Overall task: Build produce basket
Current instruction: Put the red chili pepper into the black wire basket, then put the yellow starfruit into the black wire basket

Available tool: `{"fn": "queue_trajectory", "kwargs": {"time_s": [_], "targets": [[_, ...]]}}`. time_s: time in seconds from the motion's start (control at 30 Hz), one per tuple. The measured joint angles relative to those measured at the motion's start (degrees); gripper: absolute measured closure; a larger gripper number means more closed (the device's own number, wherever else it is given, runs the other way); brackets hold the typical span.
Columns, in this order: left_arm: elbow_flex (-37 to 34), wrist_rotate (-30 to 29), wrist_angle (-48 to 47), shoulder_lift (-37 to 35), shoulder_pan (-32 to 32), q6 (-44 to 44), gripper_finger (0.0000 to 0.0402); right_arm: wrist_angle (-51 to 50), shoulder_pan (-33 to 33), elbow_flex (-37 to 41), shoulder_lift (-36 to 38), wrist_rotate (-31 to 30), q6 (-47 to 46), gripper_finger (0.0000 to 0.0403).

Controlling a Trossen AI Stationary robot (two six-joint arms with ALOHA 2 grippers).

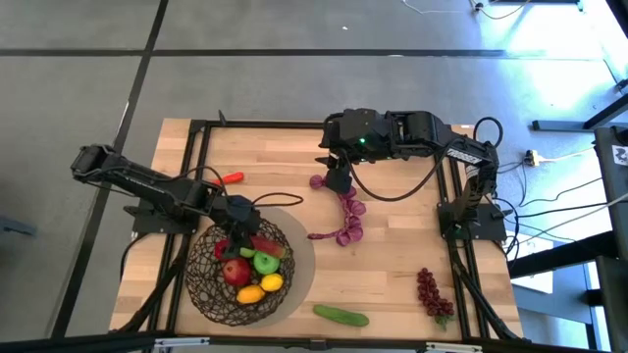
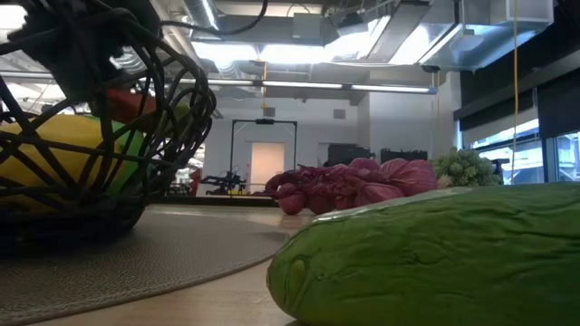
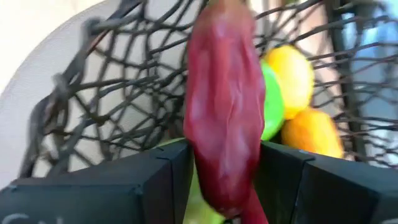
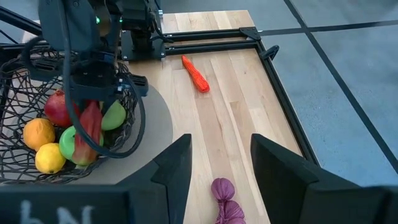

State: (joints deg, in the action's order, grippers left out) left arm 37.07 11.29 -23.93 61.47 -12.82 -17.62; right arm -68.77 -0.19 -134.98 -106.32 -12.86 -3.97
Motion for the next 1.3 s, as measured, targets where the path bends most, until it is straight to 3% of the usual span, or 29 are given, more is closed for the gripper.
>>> {"fn": "queue_trajectory", "kwargs": {"time_s": [0.2,0.9,1.1,1.3], "targets": [[3.17,0.99,-3.12,-0.02,0.0,3.15,0.027,0.0,0.0,0.0,-0.01,0.0,0.13,0.0244],[13.8,-5.5,-23.29,-0.02,0.0,7.29,0.0269,-0.02,0.0,0.0,-0.01,0.65,2.13,0.0244],[18.73,-13.06,-31.36,-0.02,0.06,7.05,0.0269,-0.02,0.05,0.0,-0.01,0.93,4.05,0.0244],[24.09,-23.51,-35.72,-0.02,0.33,0.94,0.0269,-2.74,0.13,-0.02,2.45,1.07,6.11,0.0244]]}}
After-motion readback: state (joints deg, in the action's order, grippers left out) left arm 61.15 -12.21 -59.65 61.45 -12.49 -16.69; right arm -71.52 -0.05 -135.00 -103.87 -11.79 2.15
